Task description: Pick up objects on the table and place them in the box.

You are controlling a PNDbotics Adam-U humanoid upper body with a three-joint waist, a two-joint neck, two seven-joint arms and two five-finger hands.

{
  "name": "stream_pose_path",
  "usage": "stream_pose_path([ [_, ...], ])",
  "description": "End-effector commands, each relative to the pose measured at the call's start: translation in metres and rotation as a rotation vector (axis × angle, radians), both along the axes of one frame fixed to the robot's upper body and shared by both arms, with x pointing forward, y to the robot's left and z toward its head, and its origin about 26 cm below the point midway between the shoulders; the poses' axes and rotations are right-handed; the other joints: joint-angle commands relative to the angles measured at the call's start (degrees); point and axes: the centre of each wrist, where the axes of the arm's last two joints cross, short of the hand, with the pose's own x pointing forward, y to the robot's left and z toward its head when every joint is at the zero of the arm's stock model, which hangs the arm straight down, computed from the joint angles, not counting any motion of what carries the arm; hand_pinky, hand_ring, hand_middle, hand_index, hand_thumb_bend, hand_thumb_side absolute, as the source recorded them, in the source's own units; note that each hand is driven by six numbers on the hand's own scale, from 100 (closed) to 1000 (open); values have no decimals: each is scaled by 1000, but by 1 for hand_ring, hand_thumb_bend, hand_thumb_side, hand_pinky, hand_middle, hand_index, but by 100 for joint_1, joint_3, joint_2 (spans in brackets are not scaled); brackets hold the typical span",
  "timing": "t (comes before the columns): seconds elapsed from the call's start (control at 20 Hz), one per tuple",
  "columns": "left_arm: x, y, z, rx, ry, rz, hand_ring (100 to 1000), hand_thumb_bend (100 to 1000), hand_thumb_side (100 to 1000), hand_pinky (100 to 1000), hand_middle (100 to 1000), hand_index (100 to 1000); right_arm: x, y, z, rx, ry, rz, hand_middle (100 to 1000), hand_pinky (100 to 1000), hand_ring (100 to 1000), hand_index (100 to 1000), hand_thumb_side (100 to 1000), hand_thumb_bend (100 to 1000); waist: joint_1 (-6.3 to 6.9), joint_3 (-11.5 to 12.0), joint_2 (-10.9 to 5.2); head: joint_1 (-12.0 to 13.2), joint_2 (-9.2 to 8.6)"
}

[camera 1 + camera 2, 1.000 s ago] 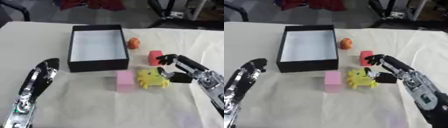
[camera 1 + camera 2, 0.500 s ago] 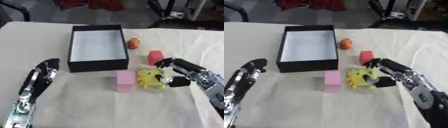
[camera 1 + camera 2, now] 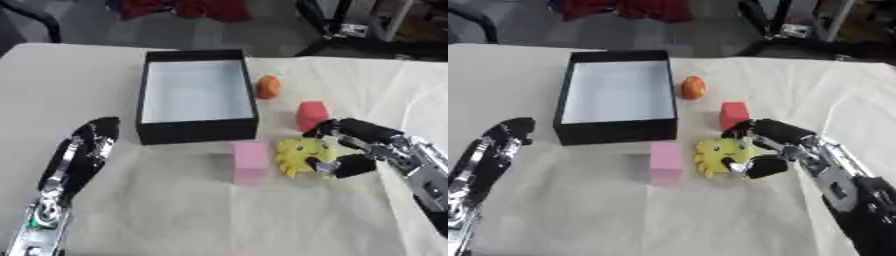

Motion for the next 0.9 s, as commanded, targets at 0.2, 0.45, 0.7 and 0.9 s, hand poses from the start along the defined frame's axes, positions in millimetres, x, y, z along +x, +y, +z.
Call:
stream_pose_path([
  [0.2,1,2,6,6,-17,-6,842,217,742,796,766,817,7,-2,9,-82,5,3,754,806,785,862,554,172,5,-7,-182,-8,-9],
  [0.45,1,1,6,6,-17,-8,842,216,743,797,766,817,11,1,9,-133,27,8,690,802,739,809,299,146,8,-9,-189,-14,-9],
  [0.7,1,1,6,5,-16,-7,842,215,744,797,766,817,12,2,17,-108,-46,-25,402,756,564,531,100,100,6,-8,-187,-6,-9],
  [0.9,1,2,5,5,-16,-6,842,214,745,797,766,817,8,3,33,-32,-145,-46,270,724,480,397,100,100,2,-12,-187,3,-9],
])
